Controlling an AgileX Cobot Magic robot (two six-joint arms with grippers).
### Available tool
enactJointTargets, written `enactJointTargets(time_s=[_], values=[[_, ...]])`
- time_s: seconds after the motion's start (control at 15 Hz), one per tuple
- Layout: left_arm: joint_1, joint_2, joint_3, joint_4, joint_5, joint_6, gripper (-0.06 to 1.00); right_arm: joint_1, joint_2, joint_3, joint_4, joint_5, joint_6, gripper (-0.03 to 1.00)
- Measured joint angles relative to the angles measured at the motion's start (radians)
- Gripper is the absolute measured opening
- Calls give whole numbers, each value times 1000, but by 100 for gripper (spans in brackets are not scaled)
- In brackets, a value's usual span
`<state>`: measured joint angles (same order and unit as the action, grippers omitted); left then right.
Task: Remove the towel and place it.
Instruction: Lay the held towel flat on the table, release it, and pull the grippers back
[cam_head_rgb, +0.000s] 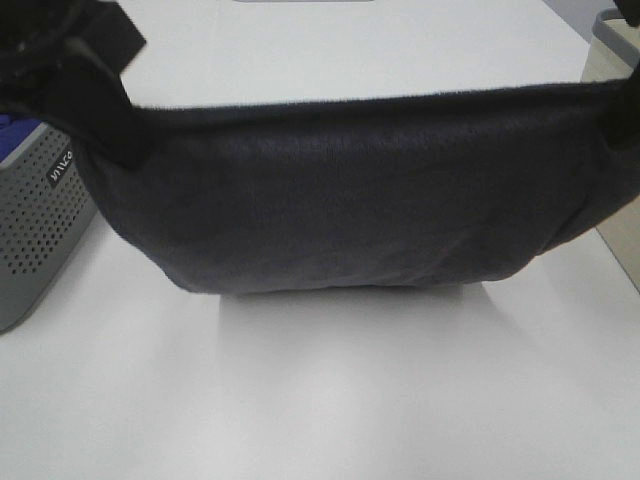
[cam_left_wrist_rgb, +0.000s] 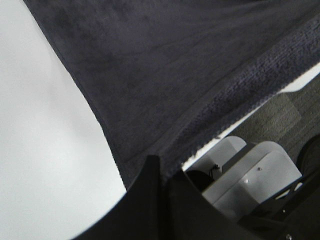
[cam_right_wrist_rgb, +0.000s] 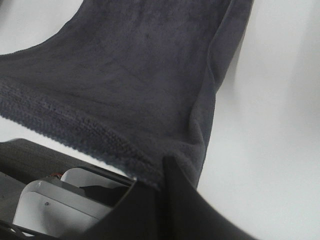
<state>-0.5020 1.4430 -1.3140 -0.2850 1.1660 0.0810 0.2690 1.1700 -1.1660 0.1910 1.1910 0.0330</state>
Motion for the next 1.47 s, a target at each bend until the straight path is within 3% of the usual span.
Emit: enactJointTargets(time_s=[0.2, 0.4, 0.8, 1.2, 1.47], values=[[-76, -2, 109, 5, -14, -23, 0, -2, -38, 87, 12, 6, 15, 1], [-85, -8, 204, -17, -19, -30, 0, -2, -61, 209, 71, 6, 15, 1], [-86, -8, 435, -217, -54, 0, 0, -2, -62, 414, 116, 4, 15, 1], [-222, 111, 474, -235, -92, 47, 0, -6, -44, 537, 97, 10, 15, 1], [-243, 166, 474, -236, -106, 53, 0, -6, -43, 542, 96, 12, 15, 1]])
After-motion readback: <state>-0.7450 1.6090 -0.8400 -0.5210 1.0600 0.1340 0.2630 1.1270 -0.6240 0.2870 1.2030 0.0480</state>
